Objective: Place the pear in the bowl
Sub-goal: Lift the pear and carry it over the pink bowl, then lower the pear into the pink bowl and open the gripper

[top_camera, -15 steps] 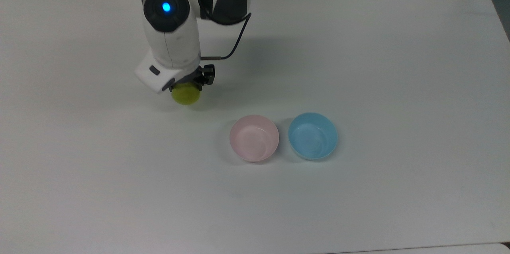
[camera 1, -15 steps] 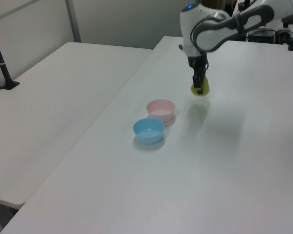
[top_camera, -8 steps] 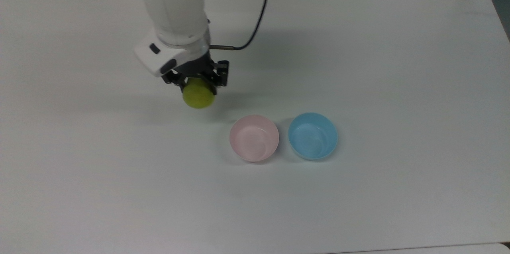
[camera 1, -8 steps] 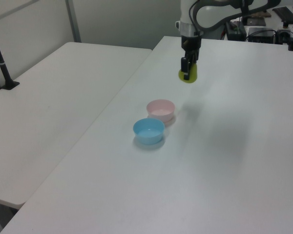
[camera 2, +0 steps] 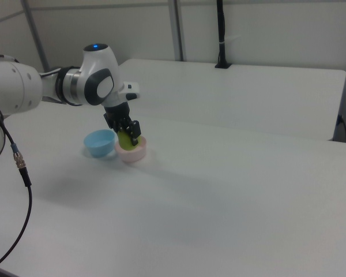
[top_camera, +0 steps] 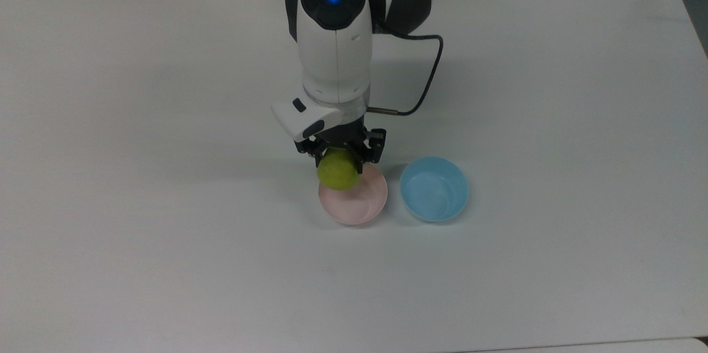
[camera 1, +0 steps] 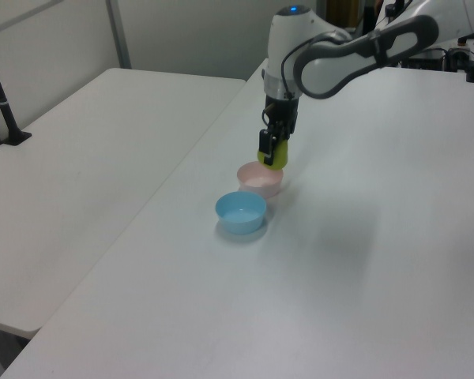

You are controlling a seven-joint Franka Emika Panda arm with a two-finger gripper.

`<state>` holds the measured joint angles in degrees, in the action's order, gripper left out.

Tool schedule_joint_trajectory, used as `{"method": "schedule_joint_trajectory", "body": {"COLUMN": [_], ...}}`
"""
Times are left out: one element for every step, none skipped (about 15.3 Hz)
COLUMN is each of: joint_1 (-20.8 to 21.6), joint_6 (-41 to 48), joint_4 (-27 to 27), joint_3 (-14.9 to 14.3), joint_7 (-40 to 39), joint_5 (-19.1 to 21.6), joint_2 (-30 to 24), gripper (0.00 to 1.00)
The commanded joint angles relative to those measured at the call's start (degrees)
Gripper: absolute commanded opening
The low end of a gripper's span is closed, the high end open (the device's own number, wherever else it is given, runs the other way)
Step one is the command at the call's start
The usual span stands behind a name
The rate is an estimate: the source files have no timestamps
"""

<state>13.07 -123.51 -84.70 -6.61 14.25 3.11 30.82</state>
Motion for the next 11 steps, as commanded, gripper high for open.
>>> {"method": "schedule_joint_trajectory", "body": {"joint_1": [0.4,0.4,0.4,0.7,1.6,1.9,2.0,2.0,2.0,2.0,2.0], "joint_6": [-1.2,-1.6,-2.0,-2.2,-2.2,-2.3,-2.3,-2.4,-2.4,-2.3,-2.3], "joint_4": [1.7,1.8,1.8,1.7,1.7,1.8,1.8,1.8,1.8,1.8,1.8], "joint_3": [-0.5,-0.4,-0.4,-0.3,-0.4,-0.3,-0.4,-0.3,-0.4,-0.4,-0.4], "joint_7": [1.5,1.6,1.7,1.9,2.2,2.9,3.3,3.3,3.3,3.3,3.3], "joint_5": [0.8,0.8,0.8,0.8,0.8,0.7,0.6,0.7,0.6,0.7,0.6], "joint_2": [1.6,2.6,2.7,3.0,3.6,3.9,4.0,4.0,4.0,4.0,3.9], "gripper": [0.2,0.33,0.36,0.4,0.63,0.82,0.92,1.0,1.0,1.0,1.0]}}
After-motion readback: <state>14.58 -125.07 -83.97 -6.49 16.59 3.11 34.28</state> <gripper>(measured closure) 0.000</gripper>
